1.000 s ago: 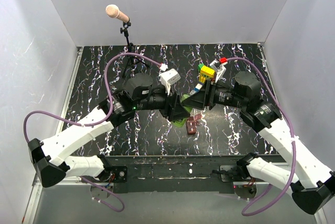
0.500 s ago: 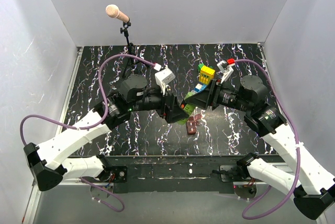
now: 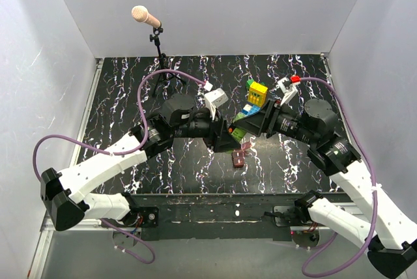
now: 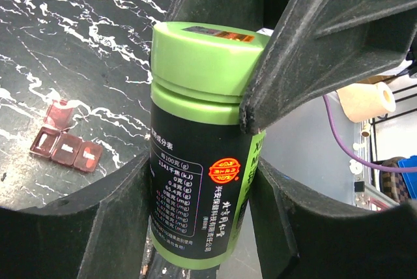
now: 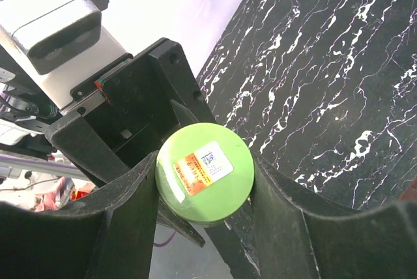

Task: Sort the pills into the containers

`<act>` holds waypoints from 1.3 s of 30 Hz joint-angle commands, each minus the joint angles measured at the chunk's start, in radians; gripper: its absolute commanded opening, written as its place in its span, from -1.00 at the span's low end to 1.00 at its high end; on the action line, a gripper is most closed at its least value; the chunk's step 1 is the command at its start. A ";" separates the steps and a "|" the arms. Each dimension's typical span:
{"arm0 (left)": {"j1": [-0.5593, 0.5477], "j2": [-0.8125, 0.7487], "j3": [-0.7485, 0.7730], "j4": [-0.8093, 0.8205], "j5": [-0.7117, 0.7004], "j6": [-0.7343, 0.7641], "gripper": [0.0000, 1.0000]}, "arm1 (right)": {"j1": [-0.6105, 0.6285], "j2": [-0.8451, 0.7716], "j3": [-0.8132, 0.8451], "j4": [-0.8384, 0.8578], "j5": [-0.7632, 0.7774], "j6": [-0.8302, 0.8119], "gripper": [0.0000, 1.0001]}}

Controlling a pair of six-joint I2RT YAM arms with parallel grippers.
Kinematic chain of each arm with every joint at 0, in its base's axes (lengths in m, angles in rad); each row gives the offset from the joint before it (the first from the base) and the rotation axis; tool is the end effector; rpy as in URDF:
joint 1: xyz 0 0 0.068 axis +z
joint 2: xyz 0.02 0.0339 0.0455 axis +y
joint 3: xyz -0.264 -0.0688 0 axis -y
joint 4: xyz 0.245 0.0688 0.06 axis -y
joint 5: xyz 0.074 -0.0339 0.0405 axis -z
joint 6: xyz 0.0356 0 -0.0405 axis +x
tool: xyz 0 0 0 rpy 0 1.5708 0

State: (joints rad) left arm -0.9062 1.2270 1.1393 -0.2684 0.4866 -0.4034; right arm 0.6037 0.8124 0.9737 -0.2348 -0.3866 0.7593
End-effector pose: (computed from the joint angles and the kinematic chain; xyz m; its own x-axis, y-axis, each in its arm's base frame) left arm 0.1591 -0.2300 0.3636 -0.5770 0.1738 -0.7980 0.8042 0.2918 -0.5179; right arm 0.1383 0.1117 0.3959 -0.6189 0.3477 -0.7043 -0.5643 0.4269 0.7066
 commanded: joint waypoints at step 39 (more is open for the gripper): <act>-0.057 0.006 0.212 -0.440 -0.333 0.275 -1.00 | -0.012 0.241 0.154 -0.109 -0.158 0.043 0.25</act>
State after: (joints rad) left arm -0.9581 1.2644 1.3151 -0.7185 0.1699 -0.1413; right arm 0.5983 1.0519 1.1355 -0.4229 -0.4824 0.7666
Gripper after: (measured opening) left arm 0.514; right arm 0.663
